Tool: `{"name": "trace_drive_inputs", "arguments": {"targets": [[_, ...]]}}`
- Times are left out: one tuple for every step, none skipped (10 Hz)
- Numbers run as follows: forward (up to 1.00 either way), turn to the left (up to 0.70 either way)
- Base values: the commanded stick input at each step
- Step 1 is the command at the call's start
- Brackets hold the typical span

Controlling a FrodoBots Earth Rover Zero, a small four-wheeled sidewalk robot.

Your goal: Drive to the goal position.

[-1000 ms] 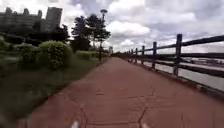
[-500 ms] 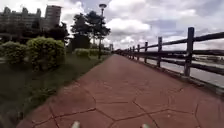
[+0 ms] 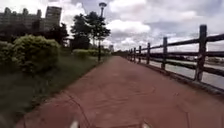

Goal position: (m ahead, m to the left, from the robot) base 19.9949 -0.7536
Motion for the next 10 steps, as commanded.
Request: {"name": "trace_drive_inputs", "arguments": {"targets": [[1.00,-0.27],[1.00,-0.27],[1.00,-0.27],[1.00,-0.27],[1.00,-0.15],[1.00,0.00],[1.00,0.00],[1.00,0.00],[1.00,0.00],[1.00,0.03]]}}
